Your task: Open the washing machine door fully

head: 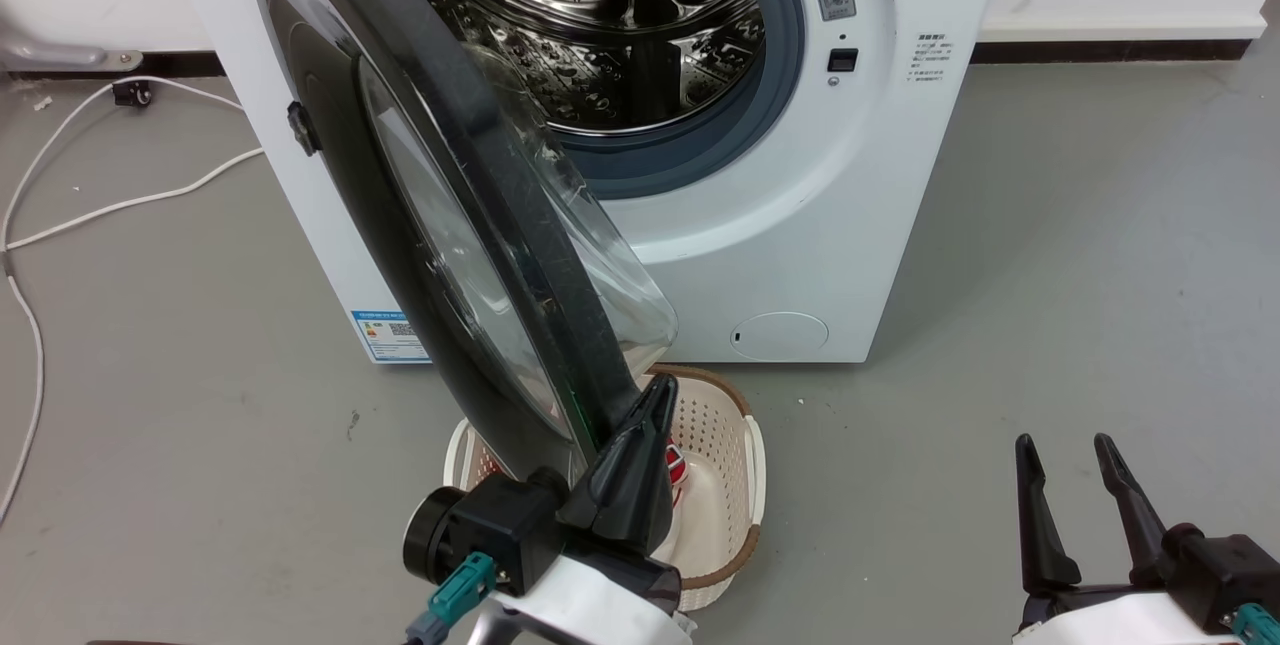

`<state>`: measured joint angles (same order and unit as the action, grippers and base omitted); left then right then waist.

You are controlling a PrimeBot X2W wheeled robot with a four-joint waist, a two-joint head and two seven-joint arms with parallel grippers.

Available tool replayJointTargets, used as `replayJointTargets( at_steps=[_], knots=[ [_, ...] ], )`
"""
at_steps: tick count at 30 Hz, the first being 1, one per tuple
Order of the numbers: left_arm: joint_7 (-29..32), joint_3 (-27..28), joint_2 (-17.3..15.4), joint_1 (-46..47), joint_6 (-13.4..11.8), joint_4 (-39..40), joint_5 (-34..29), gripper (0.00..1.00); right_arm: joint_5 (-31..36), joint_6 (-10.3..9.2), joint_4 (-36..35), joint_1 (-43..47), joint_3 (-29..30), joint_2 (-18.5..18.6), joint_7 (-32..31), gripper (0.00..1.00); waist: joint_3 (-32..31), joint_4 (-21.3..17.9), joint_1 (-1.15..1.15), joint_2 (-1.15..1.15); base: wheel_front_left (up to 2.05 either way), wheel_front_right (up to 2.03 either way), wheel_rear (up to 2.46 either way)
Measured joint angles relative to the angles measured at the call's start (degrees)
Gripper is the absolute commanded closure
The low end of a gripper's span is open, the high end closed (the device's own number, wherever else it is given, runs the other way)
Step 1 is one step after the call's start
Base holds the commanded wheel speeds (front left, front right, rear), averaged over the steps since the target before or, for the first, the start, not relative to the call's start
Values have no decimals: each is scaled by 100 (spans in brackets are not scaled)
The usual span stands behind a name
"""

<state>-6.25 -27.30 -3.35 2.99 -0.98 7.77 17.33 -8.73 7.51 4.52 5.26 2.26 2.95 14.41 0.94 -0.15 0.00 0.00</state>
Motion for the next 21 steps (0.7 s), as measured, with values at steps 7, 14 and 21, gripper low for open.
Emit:
replayJointTargets(
  at_steps=[7,14,21],
  knots=[
    [-22,68,-7,25,-170,-31,-38,100,-49,0,46,-54,-22,0,14,0,54,0,0,0,0,0,0],
    [-113,90,-115,-163,-371,226,-202,100,-116,0,109,-77,-91,0,19,0,61,86,0,0,0,0,0],
    [-151,179,-219,-491,-566,531,-225,100,-148,0,130,-123,-103,0,27,0,75,273,0,0,0,0,0]
  ],
)
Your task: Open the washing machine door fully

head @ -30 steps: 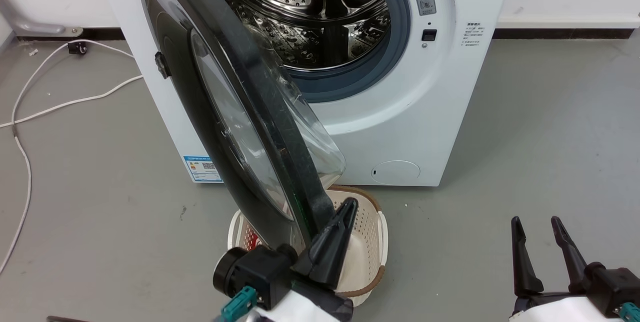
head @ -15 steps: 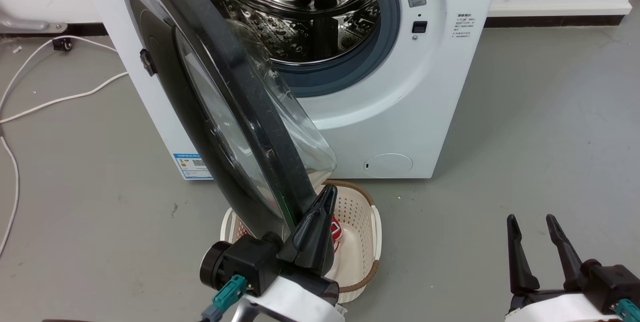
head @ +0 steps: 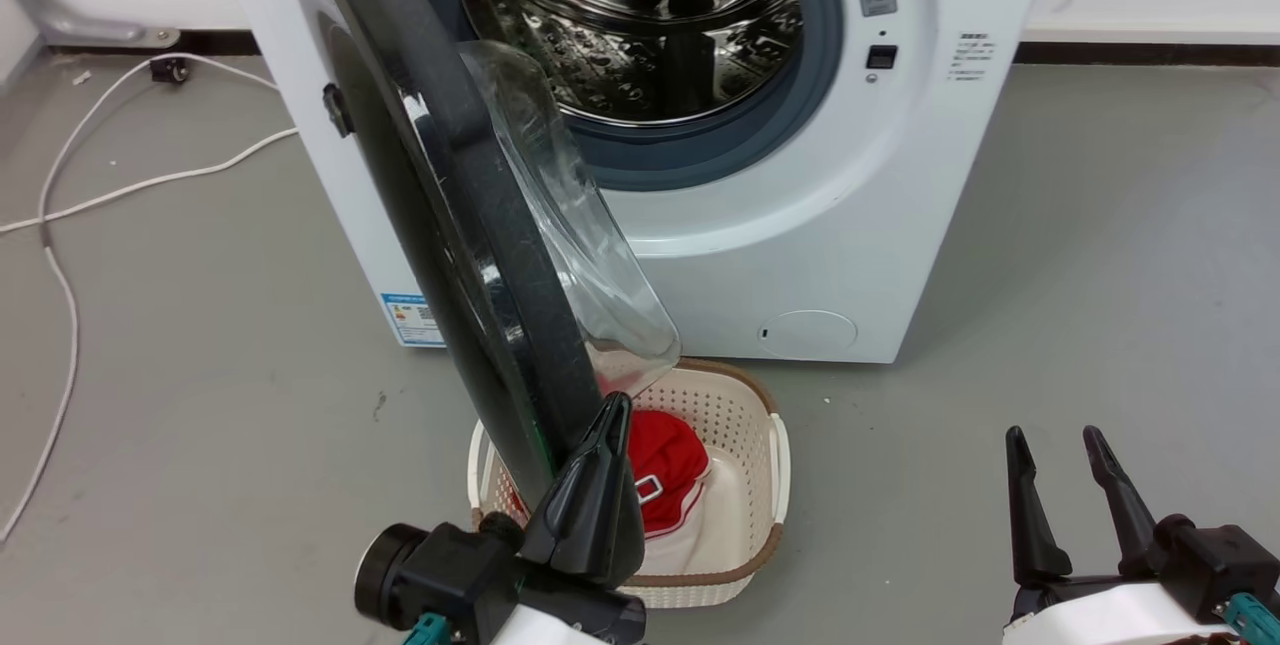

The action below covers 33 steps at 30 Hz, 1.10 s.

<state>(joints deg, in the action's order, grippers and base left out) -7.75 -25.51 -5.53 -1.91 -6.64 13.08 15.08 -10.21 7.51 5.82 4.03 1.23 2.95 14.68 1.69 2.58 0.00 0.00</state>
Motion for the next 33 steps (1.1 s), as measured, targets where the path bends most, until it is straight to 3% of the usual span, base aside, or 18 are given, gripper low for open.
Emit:
replayJointTargets(
  at_steps=[9,18,30,33],
  knots=[
    [-10,141,-148,-391,-303,420,-105,100,55,0,24,5,93,-1,-9,0,24,413,0,0,0,0,0],
    [-145,138,-250,-482,-365,857,-230,100,87,0,35,13,188,-3,-100,0,62,1137,0,0,0,0,0],
    [-110,524,-339,-612,-568,514,-44,100,121,0,24,2,259,-4,-145,0,92,1881,0,0,0,0,0],
    [-227,854,-413,-680,-656,312,138,100,122,0,9,4,305,-4,-160,0,110,2066,0,0,0,0,0]
  ],
)
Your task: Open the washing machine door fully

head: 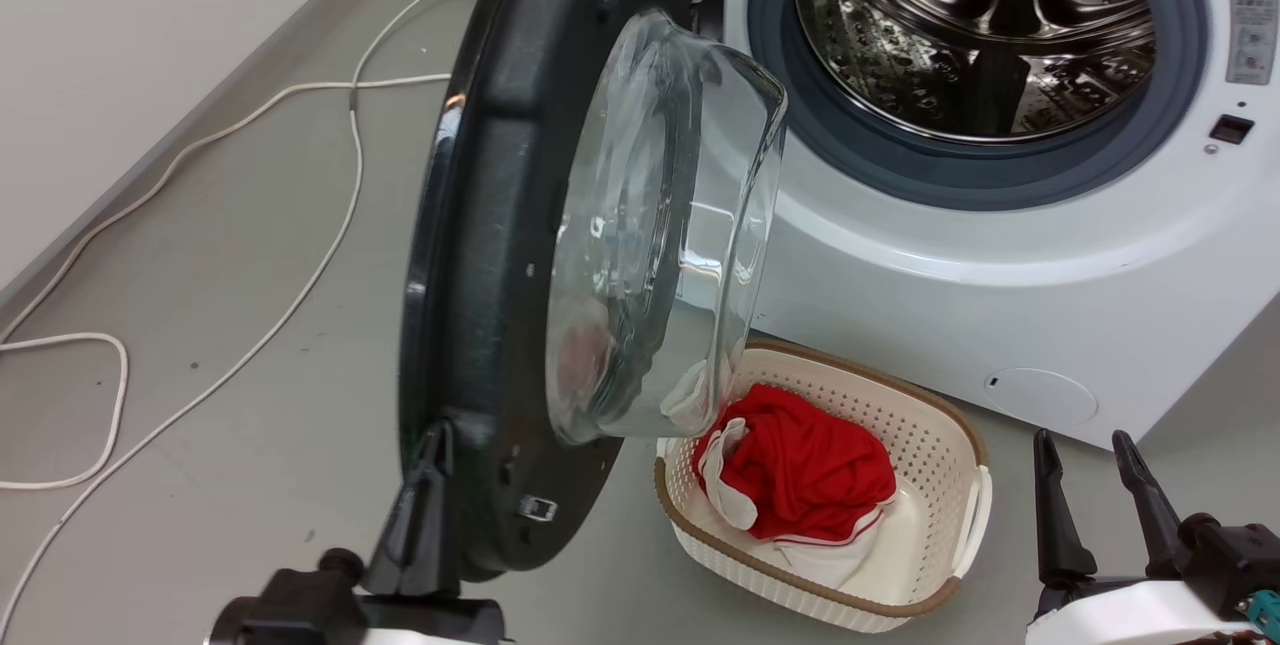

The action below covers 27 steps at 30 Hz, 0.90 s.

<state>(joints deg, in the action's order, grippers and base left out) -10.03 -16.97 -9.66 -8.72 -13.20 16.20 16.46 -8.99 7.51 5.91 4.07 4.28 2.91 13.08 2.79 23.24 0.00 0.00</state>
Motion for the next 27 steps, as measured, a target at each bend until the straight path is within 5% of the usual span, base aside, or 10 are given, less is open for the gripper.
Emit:
replayJointTargets(
  at_steps=[15,27],
  knots=[
    [-330,1117,-260,780,137,-950,761,100,118,0,-203,-75,68,0,-166,0,299,59,0,0,0,0,0],
    [-326,1916,-802,1469,311,-1736,1213,100,145,0,-296,-180,78,0,-255,0,591,-55,0,0,0,0,0]
  ],
)
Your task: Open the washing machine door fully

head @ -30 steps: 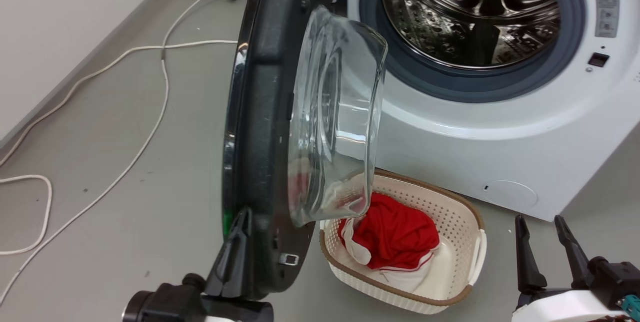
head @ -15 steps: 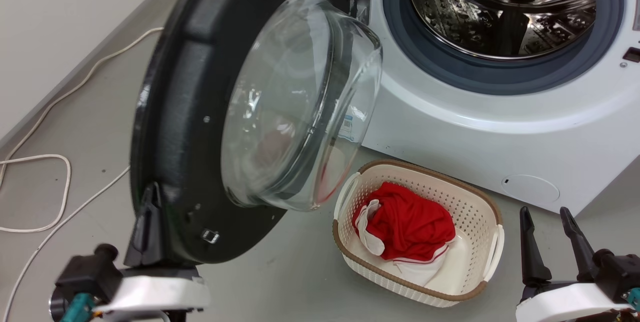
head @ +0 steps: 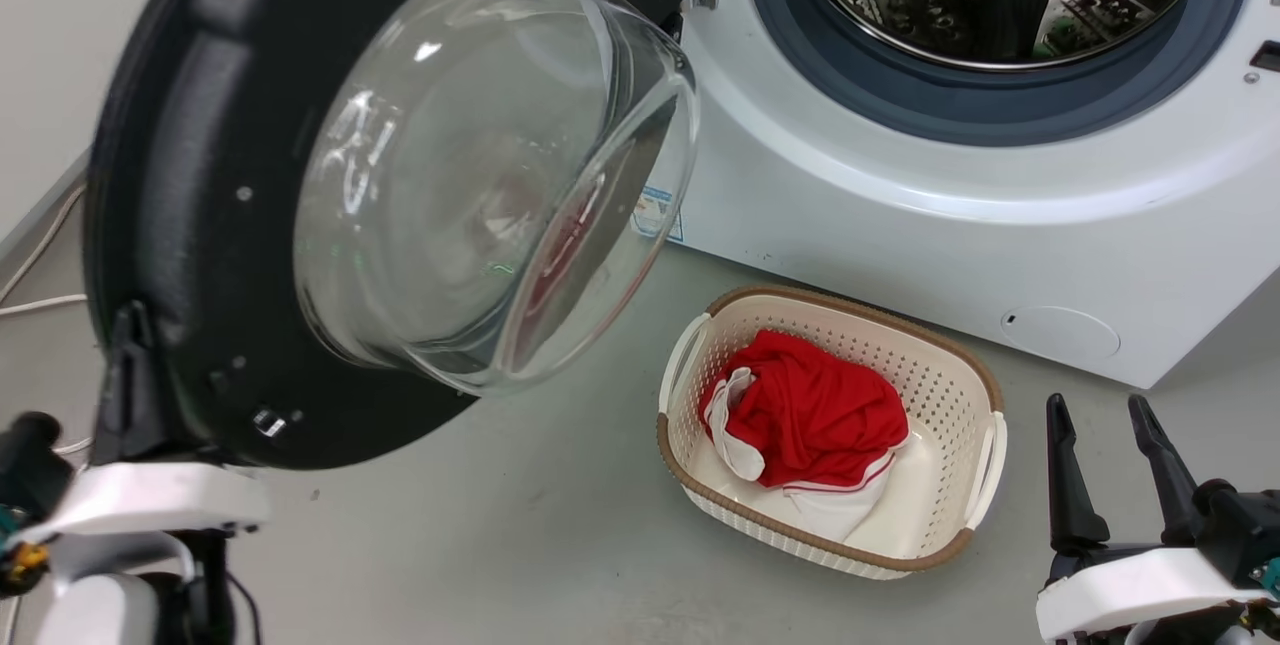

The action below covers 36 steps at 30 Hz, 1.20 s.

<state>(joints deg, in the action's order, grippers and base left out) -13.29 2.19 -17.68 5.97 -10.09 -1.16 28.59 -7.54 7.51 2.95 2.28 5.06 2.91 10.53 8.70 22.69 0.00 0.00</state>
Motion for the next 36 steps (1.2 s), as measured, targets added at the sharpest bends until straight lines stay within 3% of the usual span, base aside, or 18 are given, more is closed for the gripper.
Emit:
replayJointTargets(
  at_steps=[15,21,29,31,36],
  knots=[
    [337,387,-727,583,302,-927,328,100,7,0,14,-107,36,0,-34,0,160,-46,0,0,0,0,0],
    [304,318,-792,734,352,-1177,292,100,12,0,40,-135,37,0,-29,0,124,-99,0,0,0,0,0],
    [42,232,-546,-80,-81,-544,-81,100,-104,0,203,-90,-7,1,99,0,-170,-215,0,0,0,0,0],
    [-2,162,-464,-475,-280,-82,-294,100,-110,0,259,-74,-59,0,136,0,-291,-277,0,0,0,0,0],
    [-26,-221,-224,-950,-392,561,-542,100,-126,0,280,-42,-126,0,187,0,-447,-469,0,0,0,0,0]
  ],
)
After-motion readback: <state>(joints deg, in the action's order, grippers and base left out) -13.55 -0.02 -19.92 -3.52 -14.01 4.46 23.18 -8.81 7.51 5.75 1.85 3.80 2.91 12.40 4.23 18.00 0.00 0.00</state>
